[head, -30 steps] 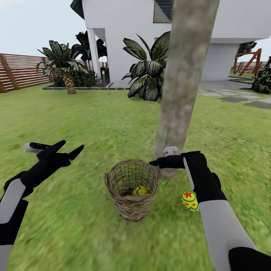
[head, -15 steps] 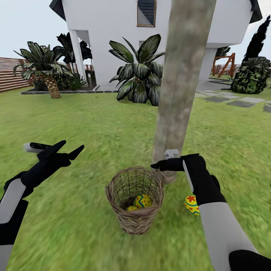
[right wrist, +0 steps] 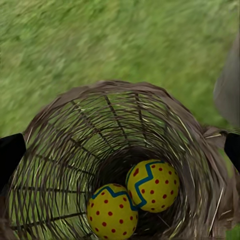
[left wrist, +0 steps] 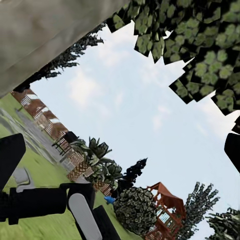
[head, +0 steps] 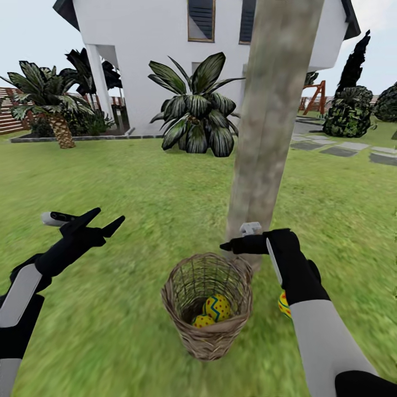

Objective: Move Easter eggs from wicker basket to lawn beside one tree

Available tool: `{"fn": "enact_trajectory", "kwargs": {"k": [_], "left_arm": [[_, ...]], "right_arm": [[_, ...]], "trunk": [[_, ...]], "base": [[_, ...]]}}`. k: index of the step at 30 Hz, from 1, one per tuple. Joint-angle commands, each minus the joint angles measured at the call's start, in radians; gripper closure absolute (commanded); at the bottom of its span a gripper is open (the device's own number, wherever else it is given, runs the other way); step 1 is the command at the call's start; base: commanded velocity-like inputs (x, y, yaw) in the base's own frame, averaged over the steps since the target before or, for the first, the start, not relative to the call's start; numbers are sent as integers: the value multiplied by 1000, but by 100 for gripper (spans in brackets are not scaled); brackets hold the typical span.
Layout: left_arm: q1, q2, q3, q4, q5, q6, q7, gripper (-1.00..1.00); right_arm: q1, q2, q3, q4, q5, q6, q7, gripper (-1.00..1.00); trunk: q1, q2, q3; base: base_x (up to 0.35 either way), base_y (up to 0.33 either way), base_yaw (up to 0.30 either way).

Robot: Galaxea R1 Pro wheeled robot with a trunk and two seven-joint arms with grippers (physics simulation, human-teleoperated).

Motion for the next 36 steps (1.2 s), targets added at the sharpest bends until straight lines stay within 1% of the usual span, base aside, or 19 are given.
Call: {"fn": "enact_trajectory", "kwargs": {"k": [1,4,6,10,14,17,18,23,26,29,30,32,36], "left_arm": [[0,-2,-1,2,0,3,1,-100],[0,-16,-4,3,0,2,4,-100],[0,-21,-5,3,-1,2,4,-100],[0,-22,-4,5,-2,3,5,-100],[0,-18,-3,8,-2,3,3,-100],[0,-18,-3,8,-2,3,3,-100],[0,-18,-3,8,-2,3,3,-100],[0,-19,-2,8,-2,3,3,-100],[0,-20,-2,8,-2,1,4,-100],[0,-21,-2,9,-3,0,9,-100],[0,-21,-2,9,-4,0,18,-100],[0,-22,-2,9,-5,0,61,-100],[0,-22,-2,9,-4,-1,162,-100]], "right_arm": [[2,3,-1,-4,11,3,9,-100],[5,4,-2,-7,11,4,9,-100],[5,4,-2,-5,10,4,9,-100],[14,5,-2,1,9,4,9,-100],[41,6,-2,11,10,4,8,-100],[44,6,-2,12,12,4,6,-100],[45,6,-2,15,12,4,-1,-100],[45,8,-2,45,9,4,-88,-100],[45,25,-2,62,9,4,-131,-100],[46,33,-2,79,7,3,-171,-100],[46,38,-2,88,5,3,-184,-100],[46,50,-1,115,7,3,-194,-100],[46,74,0,173,5,1,-202,-100]], "trunk": [[0,0,-1],[0,0,0],[0,0,1],[0,0,2],[0,0,4],[0,0,5],[0,0,6],[0,0,8],[0,0,8],[0,0,9],[0,0,9],[0,0,9],[0,0,9]], "base": [[14,18,-219],[6,105,-259],[2,233,-281],[1,287,-287],[0,324,-290],[0,330,-290],[0,331,-291],[0,331,-291],[0,208,-251],[0,53,-83],[0,16,-25],[0,7,-11],[0,2,-3]]}}
